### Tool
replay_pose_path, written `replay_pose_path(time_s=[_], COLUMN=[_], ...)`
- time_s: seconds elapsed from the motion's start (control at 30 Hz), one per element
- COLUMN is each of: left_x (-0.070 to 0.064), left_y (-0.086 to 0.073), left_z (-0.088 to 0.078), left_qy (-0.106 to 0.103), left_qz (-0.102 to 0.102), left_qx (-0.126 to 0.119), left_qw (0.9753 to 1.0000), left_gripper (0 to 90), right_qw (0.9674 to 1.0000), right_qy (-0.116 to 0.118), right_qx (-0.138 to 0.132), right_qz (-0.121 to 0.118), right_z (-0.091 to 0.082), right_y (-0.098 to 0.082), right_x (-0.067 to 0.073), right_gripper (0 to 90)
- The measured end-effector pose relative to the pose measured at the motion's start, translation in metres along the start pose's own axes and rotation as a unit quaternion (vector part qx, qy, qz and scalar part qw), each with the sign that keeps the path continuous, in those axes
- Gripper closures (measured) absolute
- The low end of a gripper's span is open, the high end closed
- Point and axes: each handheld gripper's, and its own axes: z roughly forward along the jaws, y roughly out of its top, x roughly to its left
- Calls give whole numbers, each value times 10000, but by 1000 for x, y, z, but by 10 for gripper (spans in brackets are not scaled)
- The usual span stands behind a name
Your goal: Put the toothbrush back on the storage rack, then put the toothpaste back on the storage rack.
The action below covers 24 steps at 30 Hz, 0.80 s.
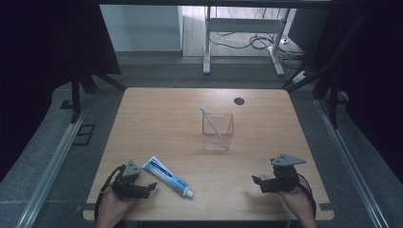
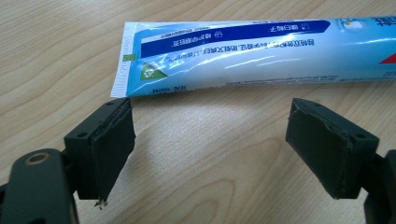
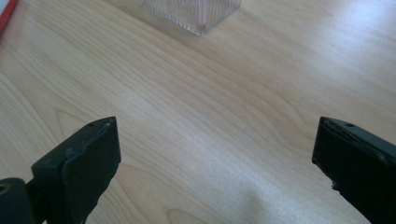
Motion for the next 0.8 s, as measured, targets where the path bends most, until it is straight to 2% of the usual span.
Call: replay_pose_path(time_s=[0.13, 0.5, 0.63, 0.8], left_x=[-1, -1, 0, 0], left_y=[0, 1, 1, 1], left_z=[0, -2, -4, -6], left_qy=[13, 49, 22, -7], left_qz=[-9, -31, -70, -95], left_qx=[7, -66, -96, -127], left_qw=[10000, 10000, 9999, 9999], left_gripper=[162, 191, 224, 316], right_qw=[10000, 9998, 9998, 9997], right_qy=[-45, -169, -209, -218], right_qx=[54, 137, 72, 85], right_qz=[-10, -44, -29, -39], right_z=[5, 10, 9, 9], right_y=[-14, -26, -26, -28], right_x=[1, 0, -2, -3], right_gripper=[9, 12, 15, 19])
